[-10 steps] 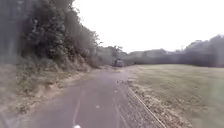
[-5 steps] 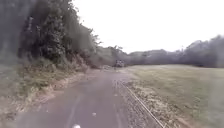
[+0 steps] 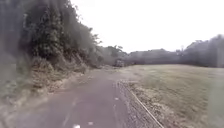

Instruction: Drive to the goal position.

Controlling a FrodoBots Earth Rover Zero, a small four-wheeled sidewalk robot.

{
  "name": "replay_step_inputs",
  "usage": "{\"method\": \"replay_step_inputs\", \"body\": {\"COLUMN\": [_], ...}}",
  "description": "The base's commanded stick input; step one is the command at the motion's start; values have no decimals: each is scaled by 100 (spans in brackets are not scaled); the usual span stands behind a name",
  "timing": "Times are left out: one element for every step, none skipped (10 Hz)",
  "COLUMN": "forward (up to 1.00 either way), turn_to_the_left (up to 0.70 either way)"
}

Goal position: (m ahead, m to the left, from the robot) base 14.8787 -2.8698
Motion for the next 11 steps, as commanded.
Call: {"method": "replay_step_inputs", "body": {"forward": [45, 45, 45, 45, 45, 45, 45, 45, 45, 45, 45], "turn_to_the_left": [0, 0, 0, 0, 0, 0, 0, 0, 0, 0, 0]}}
